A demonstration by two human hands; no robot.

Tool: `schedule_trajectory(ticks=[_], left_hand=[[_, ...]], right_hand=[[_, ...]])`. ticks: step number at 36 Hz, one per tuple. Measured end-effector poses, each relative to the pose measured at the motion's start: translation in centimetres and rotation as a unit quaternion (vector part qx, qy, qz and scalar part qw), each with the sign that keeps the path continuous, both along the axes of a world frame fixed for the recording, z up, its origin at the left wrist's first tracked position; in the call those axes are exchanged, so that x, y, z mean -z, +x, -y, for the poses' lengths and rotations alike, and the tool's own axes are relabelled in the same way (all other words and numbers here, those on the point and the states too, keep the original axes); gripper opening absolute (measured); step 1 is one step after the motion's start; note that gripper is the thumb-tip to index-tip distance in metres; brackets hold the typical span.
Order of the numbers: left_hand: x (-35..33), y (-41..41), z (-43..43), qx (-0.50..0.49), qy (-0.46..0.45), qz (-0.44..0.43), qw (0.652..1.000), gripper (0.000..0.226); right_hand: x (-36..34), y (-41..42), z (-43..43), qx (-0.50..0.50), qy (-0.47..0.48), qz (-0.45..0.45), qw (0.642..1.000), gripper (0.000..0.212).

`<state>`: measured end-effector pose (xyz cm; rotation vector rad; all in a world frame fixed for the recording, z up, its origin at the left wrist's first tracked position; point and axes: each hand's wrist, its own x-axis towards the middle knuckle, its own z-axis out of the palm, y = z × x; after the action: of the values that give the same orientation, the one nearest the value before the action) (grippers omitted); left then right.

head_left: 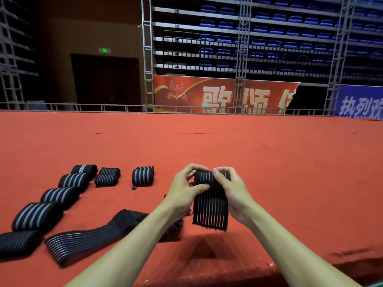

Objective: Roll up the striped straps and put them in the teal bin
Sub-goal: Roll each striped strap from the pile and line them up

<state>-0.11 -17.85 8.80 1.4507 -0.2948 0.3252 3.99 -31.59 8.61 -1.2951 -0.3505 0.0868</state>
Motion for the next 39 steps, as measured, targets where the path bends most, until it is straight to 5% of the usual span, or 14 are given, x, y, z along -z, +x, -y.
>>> schedule_trajectory(ticks=[4, 8, 11, 19, 31, 39], left_hand=[[0.3, 0.0, -0.3, 0.01, -0.013, -0.028, 0.999, 0.038], [0.1, 0.1, -0.3, 0.044, -0.039, -0.123, 0.991, 0.041], [-0.1, 0.0, -0.3, 0.028, -0.031, -0.16, 0.986, 0.024], [0.2, 0.2, -0.9, -0.01, -0.074, -0.074, 0.994, 0.035], [0.2, 0.5, -1.6, -0.014, -0.077, -0.162, 0.984, 0.015], [0.7, 0.4, -3.7, -0.002, -0.099, -0.135, 0.986, 0.029]], right_hand=[[0.4, 0.1, 0.1, 0.001, 0.014, 0.021, 1.0, 0.016], [0.4, 0.1, 0.1, -0.006, 0.004, 0.046, 0.999, 0.025], [0.4, 0.1, 0.1, -0.003, -0.013, 0.059, 0.998, 0.035], [0.6, -0.1, -0.1, -0.018, -0.03, 0.04, 0.999, 0.022], [0.9, -0.2, 0.2, -0.016, -0.044, 0.077, 0.996, 0.042], [0.9, 0.2, -0.6, -0.014, -0.025, 0.038, 0.999, 0.017]])
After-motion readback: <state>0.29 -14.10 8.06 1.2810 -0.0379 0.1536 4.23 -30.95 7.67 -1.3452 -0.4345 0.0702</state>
